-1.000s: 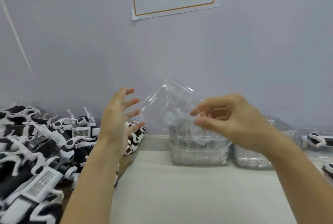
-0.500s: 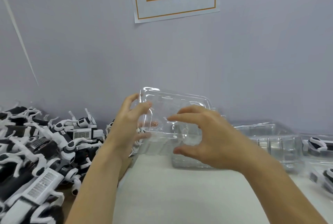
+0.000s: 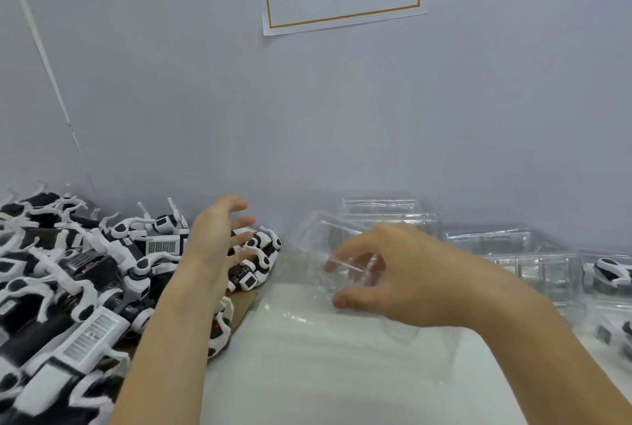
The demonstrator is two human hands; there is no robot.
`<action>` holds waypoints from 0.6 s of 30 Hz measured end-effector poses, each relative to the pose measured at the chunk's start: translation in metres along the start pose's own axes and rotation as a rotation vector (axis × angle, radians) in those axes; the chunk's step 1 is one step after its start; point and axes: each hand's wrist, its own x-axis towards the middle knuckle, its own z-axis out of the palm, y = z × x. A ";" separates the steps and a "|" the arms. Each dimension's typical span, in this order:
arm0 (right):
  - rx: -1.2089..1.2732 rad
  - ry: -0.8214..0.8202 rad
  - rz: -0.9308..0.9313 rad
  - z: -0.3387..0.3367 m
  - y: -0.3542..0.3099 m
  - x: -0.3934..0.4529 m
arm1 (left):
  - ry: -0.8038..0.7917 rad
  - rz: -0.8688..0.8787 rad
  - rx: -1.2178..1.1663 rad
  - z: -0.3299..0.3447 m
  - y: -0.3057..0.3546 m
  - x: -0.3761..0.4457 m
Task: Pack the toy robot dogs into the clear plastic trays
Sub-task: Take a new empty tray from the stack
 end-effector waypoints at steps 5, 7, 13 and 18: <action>-0.109 -0.195 0.140 0.021 0.007 0.006 | 0.192 0.109 0.407 -0.023 -0.018 0.022; -0.156 -0.234 0.171 0.035 0.013 0.011 | 0.196 0.099 0.748 -0.029 -0.028 0.025; -0.153 -0.253 0.198 0.081 0.031 0.025 | -0.021 -0.134 1.242 -0.027 -0.046 0.032; -0.103 -0.313 0.197 0.083 0.037 0.027 | -0.156 -0.252 1.359 -0.022 -0.059 0.027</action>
